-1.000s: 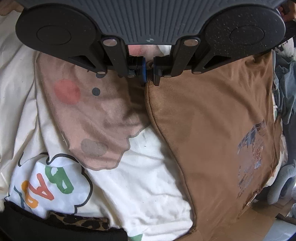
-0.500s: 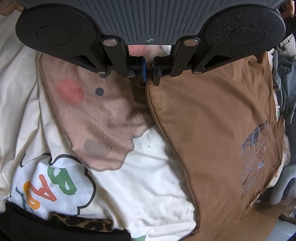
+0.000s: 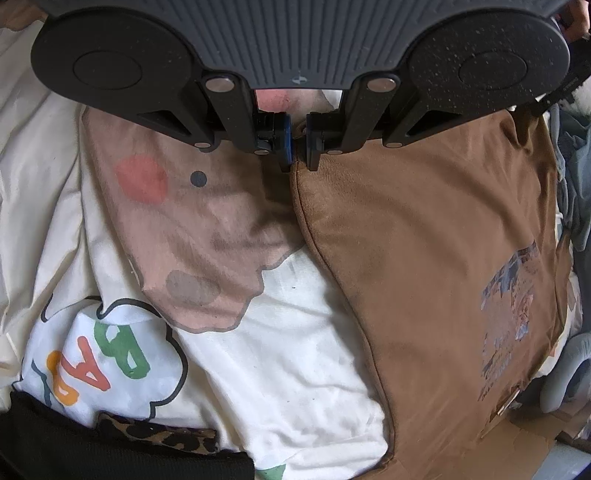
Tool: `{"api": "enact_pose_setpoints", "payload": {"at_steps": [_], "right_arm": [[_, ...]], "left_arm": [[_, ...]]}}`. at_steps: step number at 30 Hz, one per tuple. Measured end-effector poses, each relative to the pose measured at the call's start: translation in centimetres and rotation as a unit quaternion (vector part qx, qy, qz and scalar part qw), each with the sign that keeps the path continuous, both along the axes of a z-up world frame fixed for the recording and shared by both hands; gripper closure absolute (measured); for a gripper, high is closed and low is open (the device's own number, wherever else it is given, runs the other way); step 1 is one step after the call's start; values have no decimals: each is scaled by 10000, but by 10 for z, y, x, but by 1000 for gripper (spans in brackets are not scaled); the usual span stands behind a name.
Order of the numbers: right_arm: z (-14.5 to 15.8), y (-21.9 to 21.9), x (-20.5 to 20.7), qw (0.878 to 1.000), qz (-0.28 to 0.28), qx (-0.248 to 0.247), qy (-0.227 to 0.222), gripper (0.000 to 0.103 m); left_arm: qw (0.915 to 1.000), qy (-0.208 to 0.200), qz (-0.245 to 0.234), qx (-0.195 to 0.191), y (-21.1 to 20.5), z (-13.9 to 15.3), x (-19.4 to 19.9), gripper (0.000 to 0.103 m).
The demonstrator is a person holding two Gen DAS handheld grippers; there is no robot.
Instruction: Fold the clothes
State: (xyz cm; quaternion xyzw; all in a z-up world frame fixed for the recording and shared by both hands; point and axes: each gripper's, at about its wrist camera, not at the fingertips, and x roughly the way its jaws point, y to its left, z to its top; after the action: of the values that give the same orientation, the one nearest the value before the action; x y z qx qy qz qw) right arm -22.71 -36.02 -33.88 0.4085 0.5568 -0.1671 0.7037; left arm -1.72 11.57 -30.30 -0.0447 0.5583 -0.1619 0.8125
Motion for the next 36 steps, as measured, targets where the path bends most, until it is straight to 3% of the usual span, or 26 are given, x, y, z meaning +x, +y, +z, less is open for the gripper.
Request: {"api": "enact_pose_setpoints", "payload": {"at_steps": [4, 9, 16, 27, 31, 36], "right_arm": [[1, 0, 0, 10000, -36, 39, -6, 98], [2, -1, 0, 10000, -37, 38, 0, 98], [-1, 1, 0, 10000, -7, -3, 66, 98], [-6, 2, 0, 9999, -13, -73, 72, 98], [-8, 1, -2, 9999, -67, -31, 76, 97], [-8, 1, -1, 9999, -102, 11, 79, 97]], "left_arm": [[10000, 72, -11, -49, -11, -8, 3, 100], [9995, 291, 1, -110, -19, -25, 8, 90], [9992, 406, -53, -27, -30, -47, 8, 88], [9991, 366, -196, -75, -1, -7, -7, 77], [9996, 286, -17, -38, 19, 8, -14, 76], [9988, 261, 384, 122, 39, 4, -18, 63]]}}
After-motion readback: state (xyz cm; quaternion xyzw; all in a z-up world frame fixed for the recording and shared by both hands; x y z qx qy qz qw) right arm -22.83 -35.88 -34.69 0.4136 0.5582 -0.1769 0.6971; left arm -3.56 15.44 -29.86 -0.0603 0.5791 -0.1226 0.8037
